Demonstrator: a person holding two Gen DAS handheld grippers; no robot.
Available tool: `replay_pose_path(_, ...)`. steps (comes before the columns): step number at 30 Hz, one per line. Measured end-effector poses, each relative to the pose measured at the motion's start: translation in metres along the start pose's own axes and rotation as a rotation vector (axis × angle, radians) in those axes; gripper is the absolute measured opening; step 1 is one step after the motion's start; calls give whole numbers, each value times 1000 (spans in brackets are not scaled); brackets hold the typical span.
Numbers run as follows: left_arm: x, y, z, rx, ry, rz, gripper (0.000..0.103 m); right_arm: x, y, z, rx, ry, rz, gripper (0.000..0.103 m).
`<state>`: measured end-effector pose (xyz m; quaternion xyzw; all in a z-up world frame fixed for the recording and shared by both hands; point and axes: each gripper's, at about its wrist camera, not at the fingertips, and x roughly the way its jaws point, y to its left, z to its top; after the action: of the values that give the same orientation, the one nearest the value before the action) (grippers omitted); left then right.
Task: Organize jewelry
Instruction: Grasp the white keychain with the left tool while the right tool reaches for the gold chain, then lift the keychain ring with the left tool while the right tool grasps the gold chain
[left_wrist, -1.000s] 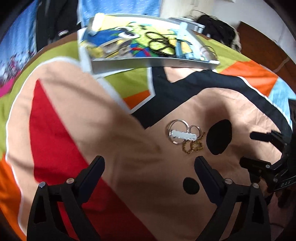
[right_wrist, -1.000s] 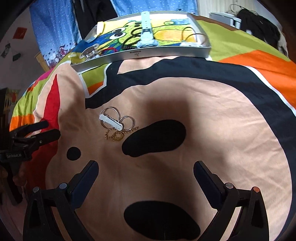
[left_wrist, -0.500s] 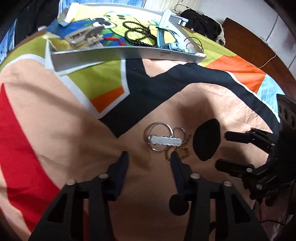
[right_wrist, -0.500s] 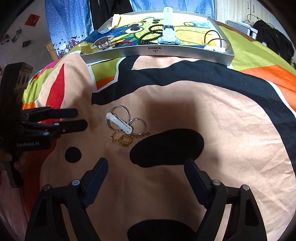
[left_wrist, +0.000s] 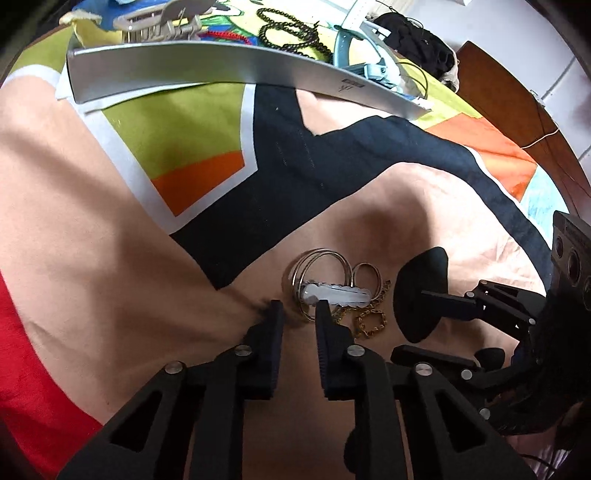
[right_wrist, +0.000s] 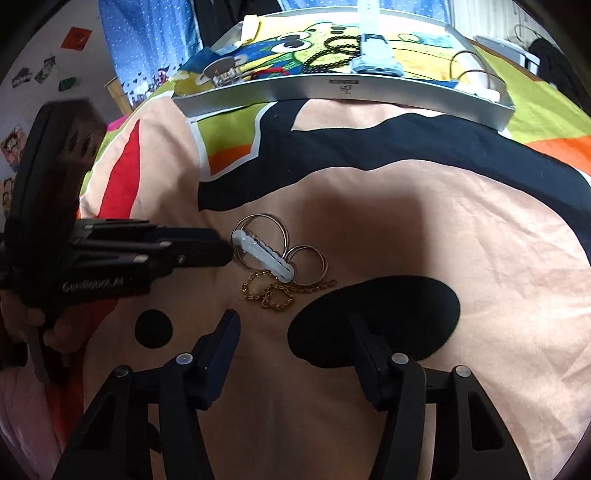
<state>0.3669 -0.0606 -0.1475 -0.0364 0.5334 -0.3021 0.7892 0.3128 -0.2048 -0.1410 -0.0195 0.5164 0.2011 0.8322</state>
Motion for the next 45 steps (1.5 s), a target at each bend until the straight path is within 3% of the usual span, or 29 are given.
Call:
replay_pose_path(7, 3, 3, 3, -20, 5, -11, 11, 12, 4, 3, -26, 12, -2, 45)
replay_pose_path(12, 3, 11, 2, -53, 10, -8, 3, 16, 6, 5, -38, 9, -3, 41)
replay_pose_path(19, 3, 14, 2, -63, 10, -10, 2, 24, 14, 5, -69, 17, 11, 32)
replay_pose_path(23, 2, 15, 2, -65, 12, -9, 2, 29, 16, 8, -75, 26, 7, 31)
replay_pose_path(28, 1, 13, 3, -58, 15, 4, 1, 27, 11, 4, -71, 25, -16, 18)
replay_pose_path(45, -37, 1, -13, -32, -40, 211, 0, 4, 1, 1, -24, 16, -17, 17)
